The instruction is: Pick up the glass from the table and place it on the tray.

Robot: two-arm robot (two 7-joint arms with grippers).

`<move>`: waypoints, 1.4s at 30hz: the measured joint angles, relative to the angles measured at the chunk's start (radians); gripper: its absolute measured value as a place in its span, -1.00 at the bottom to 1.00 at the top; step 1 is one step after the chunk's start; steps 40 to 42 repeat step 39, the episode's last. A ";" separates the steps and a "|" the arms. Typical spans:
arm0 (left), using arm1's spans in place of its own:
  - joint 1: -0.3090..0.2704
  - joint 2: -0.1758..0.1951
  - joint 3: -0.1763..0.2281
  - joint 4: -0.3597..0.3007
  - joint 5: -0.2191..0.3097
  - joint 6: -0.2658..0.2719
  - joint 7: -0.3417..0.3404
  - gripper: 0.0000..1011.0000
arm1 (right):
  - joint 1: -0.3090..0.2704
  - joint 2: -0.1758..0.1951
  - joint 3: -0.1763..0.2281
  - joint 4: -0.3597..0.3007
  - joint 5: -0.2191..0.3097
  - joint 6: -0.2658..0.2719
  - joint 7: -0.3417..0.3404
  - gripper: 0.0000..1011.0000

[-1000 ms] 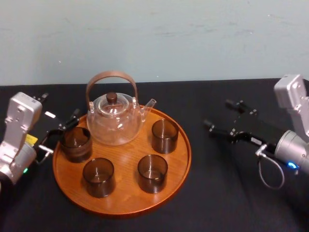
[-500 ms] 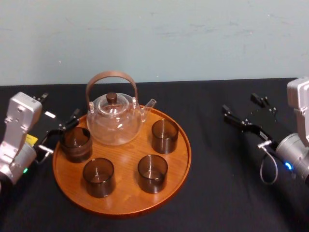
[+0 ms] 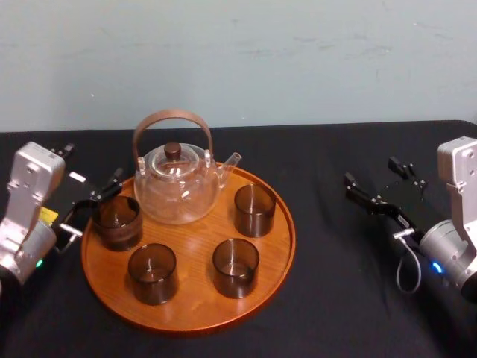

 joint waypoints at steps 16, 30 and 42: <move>0.000 0.000 0.000 0.000 0.000 0.000 0.000 0.98 | 0.001 0.002 -0.001 -0.002 0.001 0.000 0.001 0.98; 0.000 0.000 0.000 0.000 0.000 0.000 0.000 0.98 | 0.001 0.003 -0.002 -0.003 0.003 0.001 0.001 0.98; 0.000 0.000 0.000 0.000 0.000 0.000 0.000 0.98 | 0.001 0.004 -0.002 -0.004 0.004 0.002 0.001 0.98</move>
